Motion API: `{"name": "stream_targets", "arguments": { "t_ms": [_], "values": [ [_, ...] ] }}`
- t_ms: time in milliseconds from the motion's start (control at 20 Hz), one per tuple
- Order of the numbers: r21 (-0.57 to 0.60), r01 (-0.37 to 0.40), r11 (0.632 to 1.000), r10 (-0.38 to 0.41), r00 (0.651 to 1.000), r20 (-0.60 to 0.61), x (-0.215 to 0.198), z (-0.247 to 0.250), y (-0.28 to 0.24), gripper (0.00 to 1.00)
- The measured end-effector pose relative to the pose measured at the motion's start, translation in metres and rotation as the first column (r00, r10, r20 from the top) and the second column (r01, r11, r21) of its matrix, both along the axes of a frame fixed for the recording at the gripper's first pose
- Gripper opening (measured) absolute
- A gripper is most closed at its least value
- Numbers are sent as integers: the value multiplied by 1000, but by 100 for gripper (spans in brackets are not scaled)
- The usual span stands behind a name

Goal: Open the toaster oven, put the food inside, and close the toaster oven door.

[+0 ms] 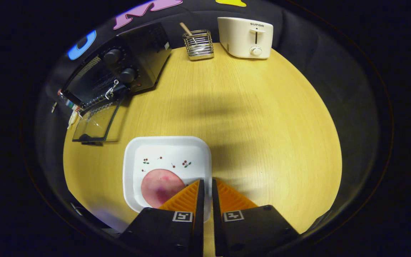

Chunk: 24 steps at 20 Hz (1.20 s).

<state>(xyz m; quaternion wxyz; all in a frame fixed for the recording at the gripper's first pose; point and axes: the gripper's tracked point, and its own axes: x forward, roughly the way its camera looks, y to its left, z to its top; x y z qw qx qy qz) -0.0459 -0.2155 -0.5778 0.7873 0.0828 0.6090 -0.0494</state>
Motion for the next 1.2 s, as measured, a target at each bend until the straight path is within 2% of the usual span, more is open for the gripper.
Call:
{"name": "stream_targets", "arguments": {
  "t_ms": [150,250,350,450,700,900,1200],
  "values": [
    [24,6,1000,-6,1000,-30,3,-6,-1,18],
    [20,-32,999,33,997,-62,3,-8,-3,17],
    [25,-31,999,33,995,-89,4,-9,-2,7],
    [46,-29,999,34,994,-107,5,-9,-2,7],
    [164,-9,986,30,992,-125,4,-9,-1,7],
    [306,117,945,-71,985,-157,2,-8,-1,6],
    [477,348,807,-277,936,-215,-5,-5,11,5]
  ]
}}
